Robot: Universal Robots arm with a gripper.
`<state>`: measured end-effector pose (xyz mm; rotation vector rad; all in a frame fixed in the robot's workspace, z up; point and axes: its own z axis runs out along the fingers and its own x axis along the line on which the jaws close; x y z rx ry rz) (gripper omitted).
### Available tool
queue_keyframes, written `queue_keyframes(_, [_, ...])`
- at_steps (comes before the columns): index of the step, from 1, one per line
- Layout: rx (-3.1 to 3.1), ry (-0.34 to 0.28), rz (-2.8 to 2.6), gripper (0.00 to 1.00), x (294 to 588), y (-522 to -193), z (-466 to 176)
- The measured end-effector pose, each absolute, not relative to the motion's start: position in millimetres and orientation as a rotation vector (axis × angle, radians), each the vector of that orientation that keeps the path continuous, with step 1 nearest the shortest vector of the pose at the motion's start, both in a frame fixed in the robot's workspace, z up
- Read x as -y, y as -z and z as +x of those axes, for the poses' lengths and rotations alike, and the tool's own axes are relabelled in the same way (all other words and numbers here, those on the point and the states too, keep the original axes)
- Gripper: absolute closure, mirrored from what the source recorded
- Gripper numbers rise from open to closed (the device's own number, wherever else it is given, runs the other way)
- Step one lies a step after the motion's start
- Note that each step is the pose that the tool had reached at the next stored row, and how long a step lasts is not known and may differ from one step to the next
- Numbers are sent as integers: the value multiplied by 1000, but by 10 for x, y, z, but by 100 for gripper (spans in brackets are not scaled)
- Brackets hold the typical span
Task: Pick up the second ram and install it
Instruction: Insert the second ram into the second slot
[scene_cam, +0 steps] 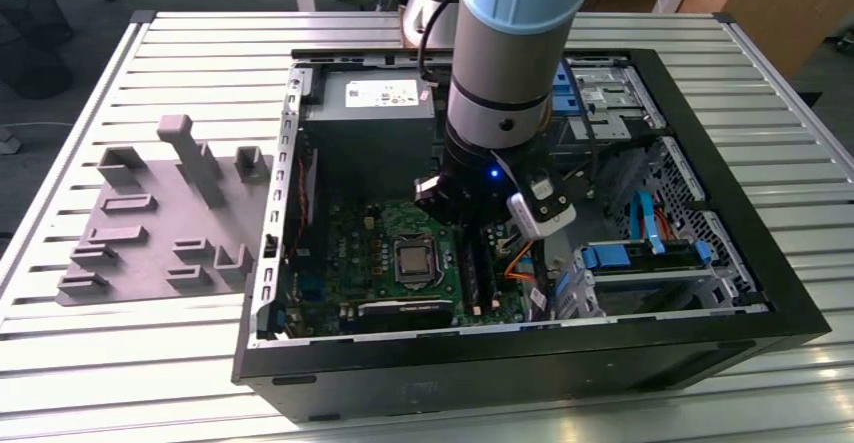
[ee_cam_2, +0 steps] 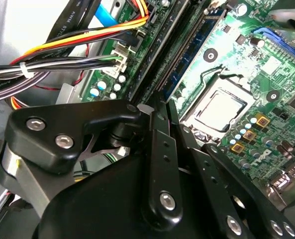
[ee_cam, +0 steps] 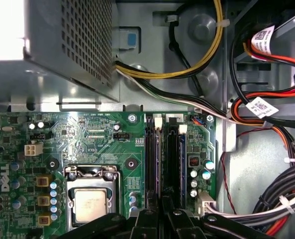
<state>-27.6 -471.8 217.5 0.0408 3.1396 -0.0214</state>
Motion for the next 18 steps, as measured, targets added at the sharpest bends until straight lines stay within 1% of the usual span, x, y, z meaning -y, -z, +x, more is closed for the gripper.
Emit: queue_keyframes(18, [-3140, 22, 42, 86, 4723, -2155, -274])
